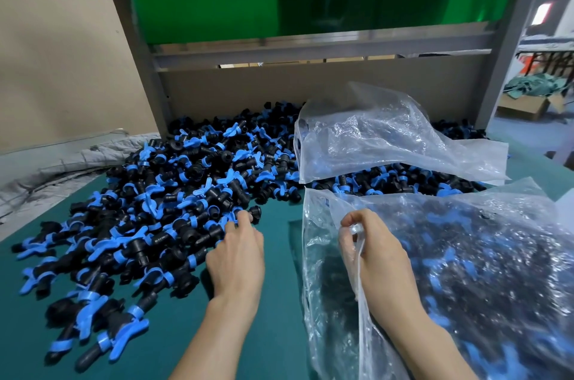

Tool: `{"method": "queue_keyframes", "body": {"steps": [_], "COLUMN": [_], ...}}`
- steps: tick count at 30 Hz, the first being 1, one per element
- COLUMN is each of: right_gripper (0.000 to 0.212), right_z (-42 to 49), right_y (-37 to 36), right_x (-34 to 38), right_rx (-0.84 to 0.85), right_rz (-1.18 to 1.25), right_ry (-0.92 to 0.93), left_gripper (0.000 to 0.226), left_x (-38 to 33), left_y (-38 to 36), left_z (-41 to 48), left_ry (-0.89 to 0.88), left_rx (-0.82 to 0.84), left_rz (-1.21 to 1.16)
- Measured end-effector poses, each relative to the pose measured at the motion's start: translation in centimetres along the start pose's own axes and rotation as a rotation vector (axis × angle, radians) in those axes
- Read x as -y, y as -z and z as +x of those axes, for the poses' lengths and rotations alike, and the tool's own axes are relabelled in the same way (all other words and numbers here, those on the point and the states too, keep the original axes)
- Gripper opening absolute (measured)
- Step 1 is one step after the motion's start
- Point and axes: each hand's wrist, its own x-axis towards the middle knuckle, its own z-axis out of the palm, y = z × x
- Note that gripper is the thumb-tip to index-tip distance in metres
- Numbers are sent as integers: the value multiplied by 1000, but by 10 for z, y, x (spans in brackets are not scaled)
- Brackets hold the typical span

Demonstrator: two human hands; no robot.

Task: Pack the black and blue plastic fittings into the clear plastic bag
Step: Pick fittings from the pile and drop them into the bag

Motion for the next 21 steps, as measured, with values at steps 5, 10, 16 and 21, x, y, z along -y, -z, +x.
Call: {"method": "queue_keyframes", "body": {"steps": [5,10,16,21], "right_gripper": [10,9,7,7], "right_z": [0,1,0,0], "right_y": [1,1,2,0], "right_x": [0,0,0,-1], "right_rx": [3,27,29,27], "right_rz": [-4,-19,-34,-48], "right_ry": [-1,4,16,24], "left_gripper": [15,17,22,17], "left_x": [3,-9,-29,-29], "left_y": [11,16,20,18], "left_z": [3,1,-2,-3], "left_ry": [4,89,511,705], "left_rx": [-276,-194,225,518], "left_rz": [-272,-1027,-1685,-1965]}}
